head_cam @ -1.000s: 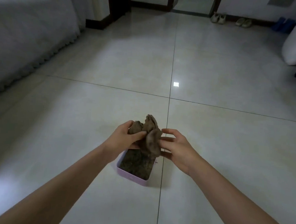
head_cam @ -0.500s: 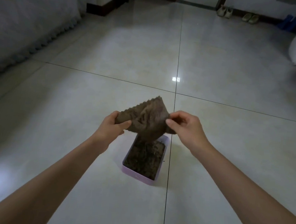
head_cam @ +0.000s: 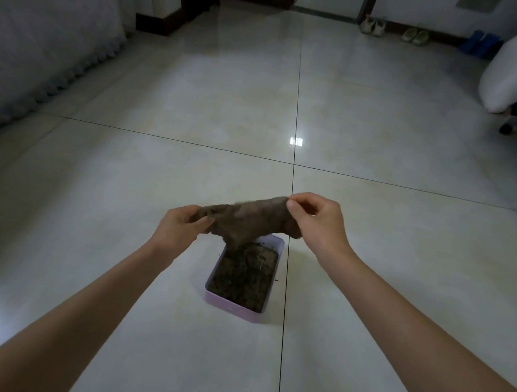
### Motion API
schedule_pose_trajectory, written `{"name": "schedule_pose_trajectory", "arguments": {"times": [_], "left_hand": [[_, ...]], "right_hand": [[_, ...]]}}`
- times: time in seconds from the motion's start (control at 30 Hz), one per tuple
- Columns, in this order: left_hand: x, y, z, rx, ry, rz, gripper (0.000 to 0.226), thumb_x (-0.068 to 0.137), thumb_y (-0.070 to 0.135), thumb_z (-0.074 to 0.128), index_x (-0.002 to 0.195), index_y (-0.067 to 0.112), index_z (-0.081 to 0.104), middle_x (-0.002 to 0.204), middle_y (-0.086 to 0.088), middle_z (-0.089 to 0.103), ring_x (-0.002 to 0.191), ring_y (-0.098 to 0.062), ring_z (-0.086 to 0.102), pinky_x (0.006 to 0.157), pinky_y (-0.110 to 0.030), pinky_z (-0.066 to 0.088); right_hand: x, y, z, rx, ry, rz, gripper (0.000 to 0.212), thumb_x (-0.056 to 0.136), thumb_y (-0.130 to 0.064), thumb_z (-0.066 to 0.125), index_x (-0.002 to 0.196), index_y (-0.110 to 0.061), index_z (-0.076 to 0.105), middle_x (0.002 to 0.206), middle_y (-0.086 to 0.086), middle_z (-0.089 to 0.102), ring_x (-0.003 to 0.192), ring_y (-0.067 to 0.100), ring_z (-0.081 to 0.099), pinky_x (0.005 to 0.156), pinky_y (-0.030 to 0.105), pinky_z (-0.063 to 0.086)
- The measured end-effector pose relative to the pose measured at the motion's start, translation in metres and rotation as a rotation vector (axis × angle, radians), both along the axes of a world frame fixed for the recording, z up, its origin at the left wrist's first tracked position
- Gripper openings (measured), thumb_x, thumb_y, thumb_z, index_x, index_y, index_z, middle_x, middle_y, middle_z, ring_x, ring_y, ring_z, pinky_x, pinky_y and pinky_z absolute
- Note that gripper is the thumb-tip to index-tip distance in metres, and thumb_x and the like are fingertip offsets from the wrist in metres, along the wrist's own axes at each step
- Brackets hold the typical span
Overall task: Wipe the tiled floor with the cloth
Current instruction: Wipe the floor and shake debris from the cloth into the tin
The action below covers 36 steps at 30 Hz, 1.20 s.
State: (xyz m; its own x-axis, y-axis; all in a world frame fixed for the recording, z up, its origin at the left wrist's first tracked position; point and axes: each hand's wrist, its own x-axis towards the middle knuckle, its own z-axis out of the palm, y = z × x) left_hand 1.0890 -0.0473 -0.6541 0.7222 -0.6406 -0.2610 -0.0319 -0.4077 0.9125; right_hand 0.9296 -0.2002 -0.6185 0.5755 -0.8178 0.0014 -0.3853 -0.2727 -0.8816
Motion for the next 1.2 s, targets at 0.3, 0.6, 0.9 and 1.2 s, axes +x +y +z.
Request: {"name": "schedule_pose_trajectory", "arguments": {"times": [0.3,0.6,0.9,1.2], "left_hand": [[-0.009,0.001,0.01,0.062,0.107,-0.074,0.02,0.101,0.013,0.047,0.114,0.01,0.062,0.107,-0.009,0.066,0.096,-0.022,0.062,0.088,-0.034,0.045],[-0.008,0.005,0.015,0.039,0.101,-0.045,0.037,0.096,-0.007,0.04,0.126,0.005,0.057,0.117,-0.01,0.059,0.105,-0.023,0.055,0.091,-0.032,0.041],[-0.015,0.013,0.021,0.045,0.111,-0.172,0.05,0.094,0.008,0.058,0.141,0.019,0.044,0.142,-0.009,0.047,0.119,-0.02,0.049,0.092,-0.029,0.038],[-0.047,0.007,0.061,-0.086,0.051,-0.496,0.074,0.064,0.064,0.06,0.128,0.028,0.054,0.132,0.007,0.057,0.125,-0.015,0.051,0.105,-0.037,0.044]], "right_hand": [[0.012,0.001,0.022,0.065,-0.076,0.027,0.02,0.094,-0.015,0.06,0.079,-0.028,0.062,0.082,-0.009,0.065,0.08,0.006,0.059,0.069,0.017,0.044],[0.017,0.012,0.034,0.163,-0.06,0.125,0.023,0.098,-0.016,0.053,0.078,-0.026,0.057,0.083,0.0,0.066,0.078,0.017,0.06,0.073,0.03,0.051],[0.012,0.027,0.048,0.329,-0.119,0.146,0.019,0.1,-0.012,0.05,0.083,-0.02,0.057,0.084,0.003,0.062,0.089,0.023,0.062,0.09,0.044,0.055],[-0.047,0.019,0.079,0.577,-0.521,0.139,0.016,0.102,-0.015,0.042,0.094,-0.017,0.056,0.085,-0.001,0.065,0.076,0.013,0.064,0.064,0.03,0.055]]}}
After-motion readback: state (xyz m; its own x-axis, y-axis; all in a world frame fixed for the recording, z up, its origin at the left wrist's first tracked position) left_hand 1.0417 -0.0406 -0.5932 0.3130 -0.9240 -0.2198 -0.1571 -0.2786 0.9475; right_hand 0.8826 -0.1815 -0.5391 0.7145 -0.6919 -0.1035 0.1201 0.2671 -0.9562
